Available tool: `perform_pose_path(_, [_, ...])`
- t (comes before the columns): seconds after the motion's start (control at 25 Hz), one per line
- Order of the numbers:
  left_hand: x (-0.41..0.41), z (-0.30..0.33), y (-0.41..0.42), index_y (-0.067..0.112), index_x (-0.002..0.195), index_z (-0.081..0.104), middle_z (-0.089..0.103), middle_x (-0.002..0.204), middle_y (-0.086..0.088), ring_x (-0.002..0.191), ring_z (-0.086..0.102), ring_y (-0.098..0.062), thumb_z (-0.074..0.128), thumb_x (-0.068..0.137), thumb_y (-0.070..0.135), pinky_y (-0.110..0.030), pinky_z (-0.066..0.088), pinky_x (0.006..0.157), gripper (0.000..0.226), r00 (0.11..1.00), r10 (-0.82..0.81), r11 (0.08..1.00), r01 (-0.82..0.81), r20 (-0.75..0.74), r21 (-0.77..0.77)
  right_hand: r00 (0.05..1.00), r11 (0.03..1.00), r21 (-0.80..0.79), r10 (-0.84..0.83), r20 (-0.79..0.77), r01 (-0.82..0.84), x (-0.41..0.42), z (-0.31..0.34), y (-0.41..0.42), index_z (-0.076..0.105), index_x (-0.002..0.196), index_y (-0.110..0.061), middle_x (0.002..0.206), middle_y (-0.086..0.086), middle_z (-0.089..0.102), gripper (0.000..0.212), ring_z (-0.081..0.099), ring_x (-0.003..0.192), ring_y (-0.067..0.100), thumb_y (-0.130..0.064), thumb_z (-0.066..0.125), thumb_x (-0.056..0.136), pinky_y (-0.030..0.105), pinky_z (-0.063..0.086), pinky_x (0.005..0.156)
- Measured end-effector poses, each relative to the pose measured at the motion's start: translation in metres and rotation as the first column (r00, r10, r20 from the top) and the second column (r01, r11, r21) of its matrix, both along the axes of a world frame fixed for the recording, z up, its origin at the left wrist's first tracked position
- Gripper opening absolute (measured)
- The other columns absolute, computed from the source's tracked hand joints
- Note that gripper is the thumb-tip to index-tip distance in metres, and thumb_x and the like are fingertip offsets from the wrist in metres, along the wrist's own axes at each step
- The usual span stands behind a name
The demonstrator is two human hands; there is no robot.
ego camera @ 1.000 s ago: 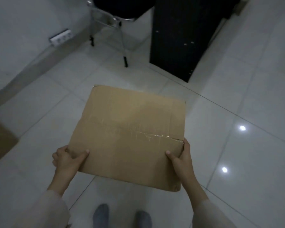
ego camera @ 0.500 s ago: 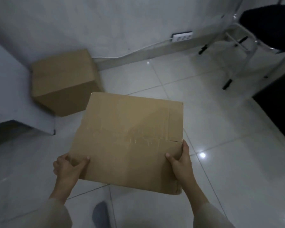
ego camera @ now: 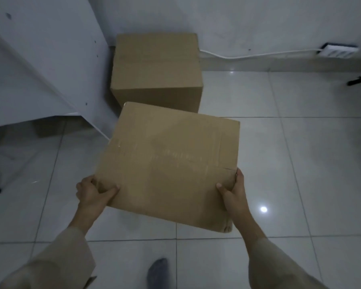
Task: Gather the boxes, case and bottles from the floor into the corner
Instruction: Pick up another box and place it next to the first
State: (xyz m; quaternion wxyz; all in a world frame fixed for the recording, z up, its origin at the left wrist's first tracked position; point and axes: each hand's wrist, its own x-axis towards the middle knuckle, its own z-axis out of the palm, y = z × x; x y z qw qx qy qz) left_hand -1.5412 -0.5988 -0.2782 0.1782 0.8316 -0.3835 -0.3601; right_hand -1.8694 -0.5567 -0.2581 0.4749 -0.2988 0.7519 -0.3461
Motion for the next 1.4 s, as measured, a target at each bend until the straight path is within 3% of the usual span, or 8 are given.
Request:
perform_pose_path(0.32, [0.036, -0.041, -0.055, 0.013, 0.146, 0.016, 0.021, 0.149, -0.017, 0.135, 0.028, -0.036, 0.078, 0.061, 0.039, -0.044, 0.027, 0.113, 0.109, 0.974, -0.215, 0.972, 0.221, -0.071, 0.085, 0.983, 0.978, 0.096, 0.185, -0.009, -0.184, 0.037, -0.044, -0.083, 0.0, 0.148, -0.024, 0.155, 0.007, 0.013, 0.091, 0.022, 0.14, 0.03, -0.009, 0.058, 0.079, 0.049, 0.026, 0.114])
perform_pose_path(0.52, [0.018, -0.047, -0.043, 0.016, 0.139, 0.038, 0.012, 0.154, -0.016, 0.139, 0.021, -0.035, 0.07, 0.075, 0.032, -0.035, 0.024, 0.114, 0.073, 0.946, -0.324, 0.934, 0.317, 0.015, 0.163, 0.944, 0.917, 0.277, 0.32, -0.085, -0.286, 0.043, -0.05, -0.081, 0.034, 0.14, -0.01, 0.149, 0.015, 0.015, 0.066, 0.028, 0.134, 0.035, -0.009, 0.064, 0.081, 0.041, 0.033, 0.11])
perform_pose_path(0.6, [0.009, -0.046, -0.043, 0.012, 0.118, 0.052, 0.038, 0.137, -0.015, 0.117, 0.048, -0.032, 0.067, 0.072, 0.023, -0.033, 0.05, 0.093, 0.049, 0.965, -0.262, 0.96, 0.262, -0.017, 0.094, 0.946, 0.904, 0.287, 0.321, 0.031, -0.316, 0.041, -0.034, -0.071, 0.038, 0.138, -0.008, 0.145, 0.01, 0.029, 0.059, 0.036, 0.131, 0.03, -0.005, 0.061, 0.084, 0.03, 0.036, 0.1])
perform_pose_path(0.68, [-0.01, -0.045, -0.044, 0.017, 0.096, 0.051, 0.048, 0.112, -0.013, 0.088, 0.054, -0.019, 0.058, 0.083, 0.006, -0.021, 0.054, 0.058, 0.019, 0.971, -0.239, 0.968, 0.238, 0.0, 0.074, 0.921, 0.862, 0.325, 0.366, 0.131, -0.389, 0.041, -0.014, -0.062, 0.035, 0.14, -0.013, 0.14, 0.001, 0.037, 0.055, 0.037, 0.132, 0.025, -0.01, 0.054, 0.089, 0.024, 0.034, 0.095])
perform_pose_path(0.92, [-0.078, 0.061, -0.047, 0.006, 0.123, 0.055, 0.046, 0.135, -0.015, 0.13, 0.039, -0.031, 0.054, 0.085, 0.018, -0.036, 0.031, 0.109, 0.04, 0.815, -0.527, 0.84, 0.543, -0.239, -0.001, 0.942, 0.921, 0.202, 0.335, 0.029, -0.334, 0.042, 0.078, -0.041, 0.046, 0.132, -0.013, 0.137, 0.009, 0.047, 0.041, 0.043, 0.129, 0.023, -0.009, 0.048, 0.091, 0.03, 0.039, 0.098])
perform_pose_path(1.08, [-0.112, 0.17, -0.041, 0.007, 0.121, 0.055, 0.051, 0.128, -0.01, 0.121, 0.045, -0.02, 0.052, 0.089, 0.011, -0.024, 0.033, 0.098, 0.033, 0.725, -0.615, 0.784, 0.605, -0.312, -0.139, 0.976, 0.975, 0.057, 0.214, 0.026, -0.215, 0.042, 0.182, -0.012, 0.054, 0.122, -0.014, 0.125, 0.006, 0.056, 0.034, 0.054, 0.116, 0.021, -0.006, 0.047, 0.09, 0.026, 0.044, 0.089])
perform_pose_path(1.24, [-0.135, 0.269, 0.003, 0.004, 0.119, 0.054, 0.054, 0.113, -0.002, 0.106, 0.047, -0.012, 0.046, 0.091, 0.002, -0.014, 0.035, 0.08, 0.029, 0.639, -0.674, 0.734, 0.636, -0.372, -0.238, 0.996, 0.992, -0.098, 0.082, 0.043, -0.078, 0.043, 0.281, 0.046, 0.056, 0.119, -0.013, 0.107, -0.008, 0.058, 0.03, 0.055, 0.092, 0.0, -0.004, 0.045, 0.092, 0.001, 0.043, 0.064])
perform_pose_path(1.4, [-0.155, 0.325, 0.069, 0.015, 0.11, 0.056, 0.059, 0.101, 0.002, 0.093, 0.054, -0.01, 0.046, 0.092, 0.007, 0.003, 0.038, 0.068, 0.021, 0.466, -0.802, 0.589, 0.725, -0.374, -0.357, 0.994, 0.976, -0.19, -0.108, -0.013, 0.104, 0.042, 0.34, 0.134, 0.058, 0.116, -0.017, 0.113, -0.005, 0.06, 0.028, 0.055, 0.094, 0.001, -0.007, 0.046, 0.092, 0.007, 0.042, 0.073])
